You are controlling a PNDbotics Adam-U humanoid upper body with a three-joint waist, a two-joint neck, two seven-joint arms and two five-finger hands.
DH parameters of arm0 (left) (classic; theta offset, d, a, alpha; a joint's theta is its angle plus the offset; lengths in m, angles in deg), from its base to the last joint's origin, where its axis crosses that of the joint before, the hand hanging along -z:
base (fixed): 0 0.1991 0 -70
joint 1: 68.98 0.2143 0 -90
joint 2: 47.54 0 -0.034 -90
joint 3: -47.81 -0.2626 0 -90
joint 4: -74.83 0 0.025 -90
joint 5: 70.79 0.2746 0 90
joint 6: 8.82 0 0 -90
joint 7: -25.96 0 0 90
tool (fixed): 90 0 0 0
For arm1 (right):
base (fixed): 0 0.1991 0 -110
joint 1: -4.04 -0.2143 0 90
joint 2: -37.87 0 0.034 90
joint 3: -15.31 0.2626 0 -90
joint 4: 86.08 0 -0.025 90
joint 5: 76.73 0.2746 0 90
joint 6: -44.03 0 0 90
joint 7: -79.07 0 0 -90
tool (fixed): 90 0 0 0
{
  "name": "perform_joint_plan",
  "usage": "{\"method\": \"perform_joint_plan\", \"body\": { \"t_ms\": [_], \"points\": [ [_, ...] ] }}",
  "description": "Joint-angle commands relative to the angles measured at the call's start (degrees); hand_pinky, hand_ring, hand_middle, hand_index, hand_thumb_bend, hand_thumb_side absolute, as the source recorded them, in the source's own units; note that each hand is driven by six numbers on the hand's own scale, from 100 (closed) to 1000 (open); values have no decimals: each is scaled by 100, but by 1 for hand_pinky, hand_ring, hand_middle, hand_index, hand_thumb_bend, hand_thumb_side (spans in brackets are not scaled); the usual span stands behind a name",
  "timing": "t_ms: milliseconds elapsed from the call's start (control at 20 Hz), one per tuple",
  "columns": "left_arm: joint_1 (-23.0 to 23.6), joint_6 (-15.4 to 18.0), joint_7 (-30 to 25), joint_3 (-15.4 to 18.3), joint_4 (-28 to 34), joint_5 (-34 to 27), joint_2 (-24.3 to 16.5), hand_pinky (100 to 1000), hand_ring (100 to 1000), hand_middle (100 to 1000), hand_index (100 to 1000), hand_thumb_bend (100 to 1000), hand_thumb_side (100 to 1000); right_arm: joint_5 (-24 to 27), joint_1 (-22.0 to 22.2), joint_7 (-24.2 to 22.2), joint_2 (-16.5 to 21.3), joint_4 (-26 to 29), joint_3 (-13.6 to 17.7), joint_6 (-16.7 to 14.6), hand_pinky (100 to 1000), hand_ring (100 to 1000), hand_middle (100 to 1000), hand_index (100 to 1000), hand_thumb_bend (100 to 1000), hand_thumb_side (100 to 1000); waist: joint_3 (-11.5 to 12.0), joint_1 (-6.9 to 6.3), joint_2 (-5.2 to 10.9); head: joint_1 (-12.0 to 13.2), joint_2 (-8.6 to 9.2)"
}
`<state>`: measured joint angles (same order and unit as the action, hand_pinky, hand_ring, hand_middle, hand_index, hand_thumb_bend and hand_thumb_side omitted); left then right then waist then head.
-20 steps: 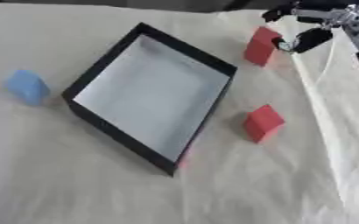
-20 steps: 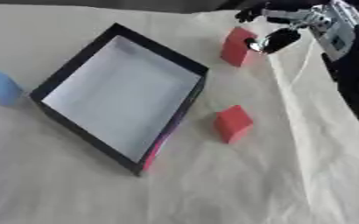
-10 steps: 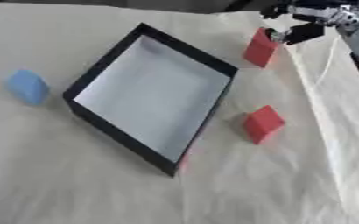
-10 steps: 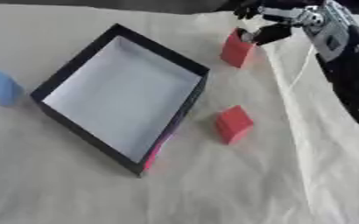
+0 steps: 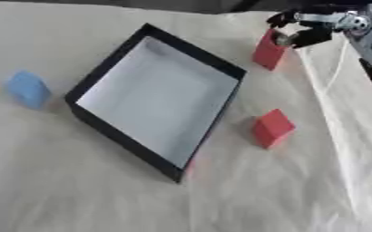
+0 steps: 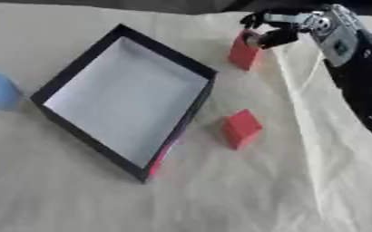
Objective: Pick up objects on the table and place them in the box.
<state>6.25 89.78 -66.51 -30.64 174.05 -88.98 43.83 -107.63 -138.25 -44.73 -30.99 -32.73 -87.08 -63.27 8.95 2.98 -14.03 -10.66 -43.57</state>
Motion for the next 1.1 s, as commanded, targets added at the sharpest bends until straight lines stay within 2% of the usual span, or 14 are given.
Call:
{"method": "perform_joint_plan", "body": {
  "t_ms": [50, 100, 250, 300, 550, 900, 1100],
  "points": [
    [-75, 10, -24, 3, 57, -2, -156, 840, 854, 794, 782, 109, 730, -91, -66, 116, 246, 167, 35, 25, 1000, 945, 899, 997, 100, 682, -2, 67, 117, -5, -2],
    [-75, 9, -25, 3, 55, -2, -155, 840, 854, 795, 781, 109, 731, -131, -68, 160, 243, 178, 39, 6, 1000, 945, 898, 994, 100, 656, -1, 67, 115, -3, 0],
    [-74, 8, -26, 3, 52, -2, -155, 840, 854, 795, 781, 109, 731, -206, -69, 245, 234, 167, 49, -54, 1000, 945, 898, 994, 100, 656, -2, 67, 113, -3, 2],
    [-74, 8, -28, 0, 52, -2, -155, 840, 855, 795, 779, 109, 731, -215, -82, 283, 226, 166, 68, -73, 1000, 940, 892, 996, 100, 610, -1, 67, 111, -7, 7],
    [-76, 1, -52, -19, 46, -4, -154, 840, 856, 794, 777, 108, 732, -254, -98, 480, 183, 121, 113, -112, 1000, 935, 889, 1000, 100, 582, -2, 65, 105, -19, 16],
    [-54, 0, -59, -11, 33, 5, -159, 841, 857, 795, 773, 109, 734, -327, -139, 494, 92, -16, 110, 68, 1000, 942, 902, 1000, 100, 675, -16, 65, 105, -46, -30],
    [-48, -1, -68, -14, 30, 2, -164, 841, 858, 795, 772, 110, 733, -335, -211, 477, 28, -120, 131, 246, 1000, 945, 905, 1000, 100, 655, -28, 71, 124, -66, -51]
  ]
}}
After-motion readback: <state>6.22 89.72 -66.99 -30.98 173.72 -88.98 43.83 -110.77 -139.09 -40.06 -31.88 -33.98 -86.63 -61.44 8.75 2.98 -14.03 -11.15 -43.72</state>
